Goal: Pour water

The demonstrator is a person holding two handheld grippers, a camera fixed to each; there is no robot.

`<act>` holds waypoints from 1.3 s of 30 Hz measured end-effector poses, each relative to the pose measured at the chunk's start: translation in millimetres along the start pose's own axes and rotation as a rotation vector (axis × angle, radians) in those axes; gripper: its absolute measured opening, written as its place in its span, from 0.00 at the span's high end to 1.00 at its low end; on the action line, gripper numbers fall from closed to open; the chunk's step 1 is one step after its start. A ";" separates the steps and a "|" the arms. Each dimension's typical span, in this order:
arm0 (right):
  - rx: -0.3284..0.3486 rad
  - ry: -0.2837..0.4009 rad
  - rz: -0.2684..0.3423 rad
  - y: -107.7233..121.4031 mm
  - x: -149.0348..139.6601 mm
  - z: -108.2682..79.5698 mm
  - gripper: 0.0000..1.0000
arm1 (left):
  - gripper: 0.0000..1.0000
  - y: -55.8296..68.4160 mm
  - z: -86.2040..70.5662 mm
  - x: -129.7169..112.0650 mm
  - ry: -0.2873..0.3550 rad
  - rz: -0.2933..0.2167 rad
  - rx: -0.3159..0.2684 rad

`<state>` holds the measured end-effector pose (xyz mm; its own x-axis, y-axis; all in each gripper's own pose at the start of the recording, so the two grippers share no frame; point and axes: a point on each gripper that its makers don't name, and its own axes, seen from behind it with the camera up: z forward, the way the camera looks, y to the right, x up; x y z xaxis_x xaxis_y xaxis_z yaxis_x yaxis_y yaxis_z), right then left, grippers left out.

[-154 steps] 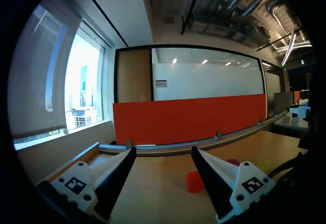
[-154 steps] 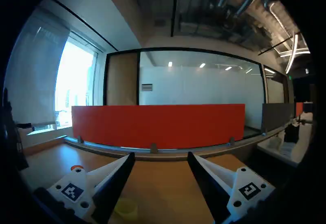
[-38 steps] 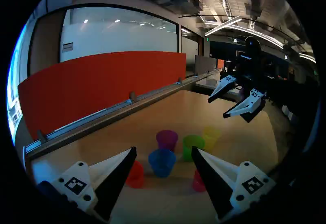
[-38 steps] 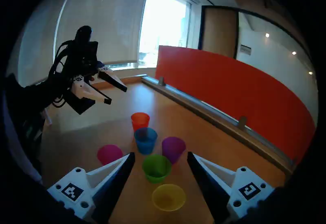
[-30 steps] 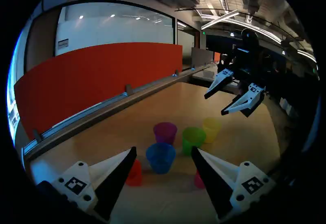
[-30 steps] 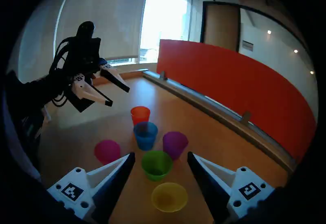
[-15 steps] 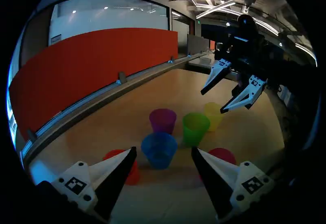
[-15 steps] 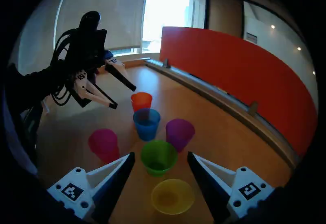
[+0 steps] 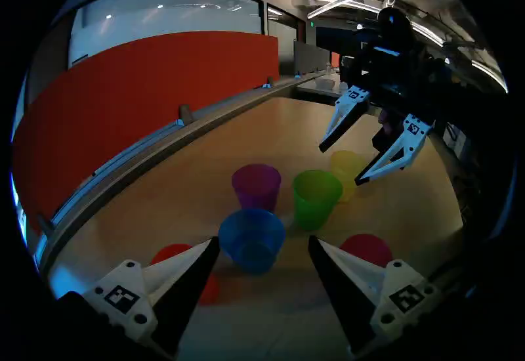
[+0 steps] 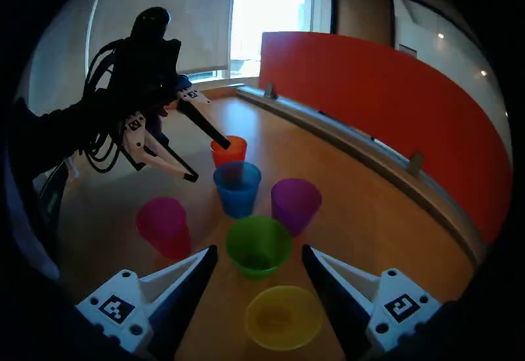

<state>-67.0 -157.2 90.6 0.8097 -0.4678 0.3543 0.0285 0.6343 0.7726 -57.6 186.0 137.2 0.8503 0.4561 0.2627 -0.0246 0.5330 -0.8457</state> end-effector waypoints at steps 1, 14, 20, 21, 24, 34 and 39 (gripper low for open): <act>0.000 -0.003 -0.001 0.1 -1.1 0.8 0.00 | 0.00 -0.2 1.6 -0.4 -0.003 0.001 -0.001; 0.010 -0.017 -0.004 -1.8 -6.5 11.1 0.00 | 0.00 -6.4 17.7 -8.7 -0.034 0.005 0.001; 0.012 -0.020 -0.009 -3.0 -5.8 17.6 0.00 | 0.00 -7.3 24.2 -9.5 -0.043 0.013 0.001; 0.011 -0.022 -0.009 -2.8 -6.4 18.5 0.00 | 0.00 -7.5 25.1 -9.8 -0.044 0.014 0.002; 0.010 -0.026 -0.008 -1.9 -8.0 21.0 0.00 | 0.00 -8.5 27.9 -10.9 -0.049 0.015 0.002; 0.009 -0.039 0.000 0.6 -13.1 28.5 0.01 | 0.00 -11.7 37.2 -14.9 -0.070 0.015 0.008; 0.008 -0.052 0.008 1.9 -17.9 33.2 0.00 | 0.00 -12.0 42.5 -15.7 -0.075 0.018 0.007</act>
<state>-101.0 -168.1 103.2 0.7782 -0.4945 0.3870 0.0178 0.6334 0.7736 -93.0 202.8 163.1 0.8080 0.5174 0.2819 -0.0433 0.5293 -0.8473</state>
